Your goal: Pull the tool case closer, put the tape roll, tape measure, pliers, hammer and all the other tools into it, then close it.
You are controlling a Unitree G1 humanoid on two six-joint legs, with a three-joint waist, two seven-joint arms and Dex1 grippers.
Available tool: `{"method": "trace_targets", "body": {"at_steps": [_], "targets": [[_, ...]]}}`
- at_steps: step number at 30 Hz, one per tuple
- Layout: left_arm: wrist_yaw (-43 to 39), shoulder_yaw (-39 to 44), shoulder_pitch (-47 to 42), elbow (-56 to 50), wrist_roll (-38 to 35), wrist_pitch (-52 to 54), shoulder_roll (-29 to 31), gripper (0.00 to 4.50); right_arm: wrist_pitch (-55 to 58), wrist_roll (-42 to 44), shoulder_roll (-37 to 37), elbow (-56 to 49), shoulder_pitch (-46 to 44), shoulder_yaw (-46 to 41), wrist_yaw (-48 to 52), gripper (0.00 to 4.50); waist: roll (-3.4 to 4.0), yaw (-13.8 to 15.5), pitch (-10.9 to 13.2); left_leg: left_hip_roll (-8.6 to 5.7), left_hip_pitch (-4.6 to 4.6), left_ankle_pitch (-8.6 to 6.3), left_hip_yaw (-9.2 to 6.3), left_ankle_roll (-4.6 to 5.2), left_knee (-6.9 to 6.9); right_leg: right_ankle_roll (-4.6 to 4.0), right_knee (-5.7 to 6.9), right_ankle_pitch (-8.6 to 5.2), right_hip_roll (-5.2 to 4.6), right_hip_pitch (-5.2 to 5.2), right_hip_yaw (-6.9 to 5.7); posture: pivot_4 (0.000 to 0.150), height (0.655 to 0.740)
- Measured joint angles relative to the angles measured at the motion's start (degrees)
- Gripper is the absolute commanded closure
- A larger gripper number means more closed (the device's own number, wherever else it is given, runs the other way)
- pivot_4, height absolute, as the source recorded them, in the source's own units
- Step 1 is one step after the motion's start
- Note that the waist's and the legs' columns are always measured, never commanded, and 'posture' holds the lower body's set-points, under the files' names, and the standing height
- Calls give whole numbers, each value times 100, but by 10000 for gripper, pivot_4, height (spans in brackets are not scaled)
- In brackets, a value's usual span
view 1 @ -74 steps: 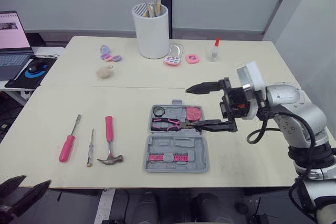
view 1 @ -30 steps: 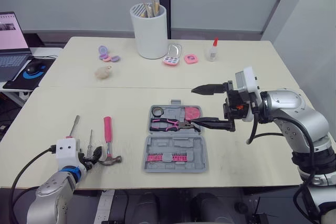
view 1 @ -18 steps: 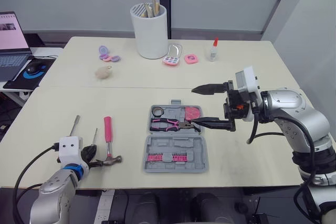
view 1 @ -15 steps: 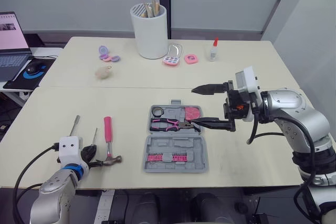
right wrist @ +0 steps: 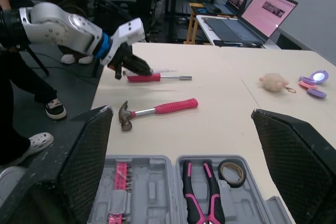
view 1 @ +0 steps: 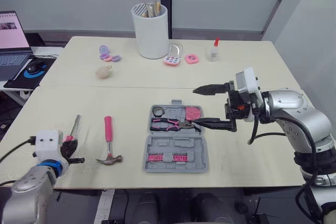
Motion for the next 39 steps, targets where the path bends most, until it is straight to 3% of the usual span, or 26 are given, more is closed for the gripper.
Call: {"method": "trace_targets", "body": {"at_steps": [8, 15, 21, 26, 39], "targets": [[-1966, 71, -138, -1353, -1642, 1191, 1761, 42777, -105, -174, -47, 23, 31, -3, -8, 0, 9, -1, 9, -1, 1, 0, 4, 0, -3, -1, 0, -1, 0, -3, 3, 1500, 7400], [-3234, -1454, -1222, -1743, -1910, 1050, 2676, 42777, -233, -440, -200, -38, 250, 47, 42, 0, 18, 4, 15, -1, 0, 0, 9, 0, -4, 0, -2, -1, 4, -6, 7, 1500, 7400], [-3648, -3093, -2151, -1526, -996, 295, 2618, 42777, -255, -555, -343, -225, 476, 26, 16, 0, 22, -3, 18, 3, -2, 0, 13, 0, -4, 0, -1, -2, 34, -10, 15, 1500, 7400], [-3722, -4282, -2777, -877, 92, -551, 2030, 42777, -234, -593, -423, -496, 707, 9, -155, 0, 22, 11, 21, 1, -11, 0, 16, 0, 1, 2, -2, -2, 45, -14, 18, 1500, 7400], [-3699, -5438, -3460, 651, 1798, -2013, 835, 42777, -150, -797, -820, -878, 1185, 33, -210, 0, 22, 4, 21, 0, -13, 0, 11, 0, 9, 14, 1, -8, 52, -12, 14, 1500, 7400]]}}
